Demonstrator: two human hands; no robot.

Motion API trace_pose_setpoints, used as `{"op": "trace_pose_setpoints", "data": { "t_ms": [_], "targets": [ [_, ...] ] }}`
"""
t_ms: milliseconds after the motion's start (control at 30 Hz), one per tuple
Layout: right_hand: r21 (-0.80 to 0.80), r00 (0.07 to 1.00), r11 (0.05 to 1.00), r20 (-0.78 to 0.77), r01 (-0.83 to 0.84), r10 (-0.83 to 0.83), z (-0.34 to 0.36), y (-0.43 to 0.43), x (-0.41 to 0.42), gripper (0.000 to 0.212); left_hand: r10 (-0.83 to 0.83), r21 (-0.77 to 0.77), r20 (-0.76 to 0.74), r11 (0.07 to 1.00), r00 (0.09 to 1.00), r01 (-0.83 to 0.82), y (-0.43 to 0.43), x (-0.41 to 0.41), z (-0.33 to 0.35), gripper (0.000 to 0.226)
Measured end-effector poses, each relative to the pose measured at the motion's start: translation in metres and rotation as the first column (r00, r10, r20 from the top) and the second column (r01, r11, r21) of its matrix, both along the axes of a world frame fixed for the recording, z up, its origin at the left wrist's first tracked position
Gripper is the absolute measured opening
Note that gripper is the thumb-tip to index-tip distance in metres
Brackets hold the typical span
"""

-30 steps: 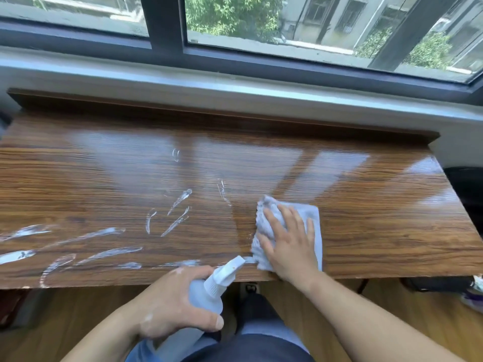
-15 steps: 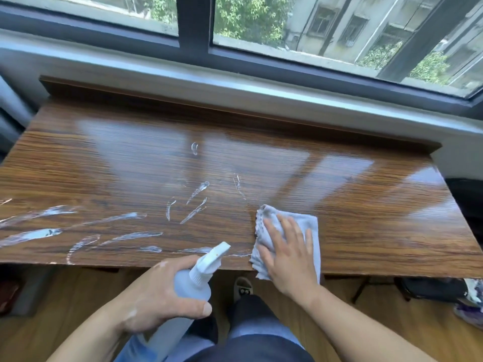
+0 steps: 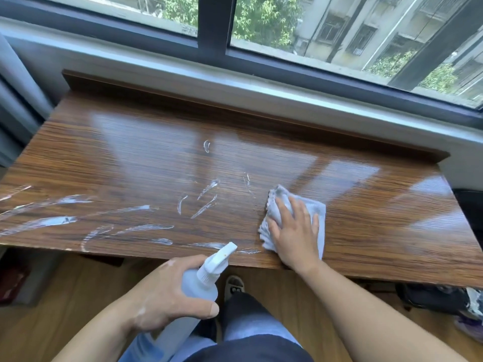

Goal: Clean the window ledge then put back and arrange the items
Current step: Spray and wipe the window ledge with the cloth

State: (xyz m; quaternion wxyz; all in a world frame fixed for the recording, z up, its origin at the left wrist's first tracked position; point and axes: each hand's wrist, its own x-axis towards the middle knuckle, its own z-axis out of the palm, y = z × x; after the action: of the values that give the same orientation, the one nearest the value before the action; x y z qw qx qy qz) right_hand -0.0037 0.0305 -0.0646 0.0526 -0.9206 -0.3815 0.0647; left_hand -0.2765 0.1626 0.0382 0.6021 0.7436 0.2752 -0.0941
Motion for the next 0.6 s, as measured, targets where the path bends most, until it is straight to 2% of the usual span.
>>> {"op": "trace_pose_setpoints", "data": {
  "t_ms": [100,200,300,400,467,600],
  "targets": [
    [-0.015,0.998,0.998,0.006,-0.067,0.068,-0.001,-0.031,-0.03,0.062,0.01,-0.024,0.006,1.0,1.0,-0.01,0.002,0.002,0.0,0.056],
    [-0.042,0.997,0.996,-0.02,-0.078,0.077,-0.003,-0.028,-0.023,0.065,0.012,-0.025,-0.002,1.0,1.0,-0.012,0.002,0.005,0.001,0.049],
    [-0.018,1.0,1.0,-0.016,0.001,-0.001,-0.001,0.014,0.015,0.061,0.003,-0.028,-0.024,1.0,1.0,-0.004,0.003,0.008,0.002,0.05],
    [-0.021,0.989,0.994,-0.091,0.111,-0.113,0.006,0.058,0.056,0.058,0.002,-0.012,-0.04,1.0,0.999,-0.002,0.003,0.011,0.002,0.061],
    [-0.036,0.985,0.991,-0.114,0.126,-0.13,0.007,0.069,0.064,0.059,0.015,0.011,-0.044,1.0,0.999,-0.014,0.003,0.014,0.0,0.063],
    [-0.018,0.997,1.0,-0.074,0.016,-0.017,0.002,0.03,0.028,0.061,0.014,0.047,-0.055,0.999,0.998,-0.012,0.002,0.021,-0.003,0.064]
  ]
}}
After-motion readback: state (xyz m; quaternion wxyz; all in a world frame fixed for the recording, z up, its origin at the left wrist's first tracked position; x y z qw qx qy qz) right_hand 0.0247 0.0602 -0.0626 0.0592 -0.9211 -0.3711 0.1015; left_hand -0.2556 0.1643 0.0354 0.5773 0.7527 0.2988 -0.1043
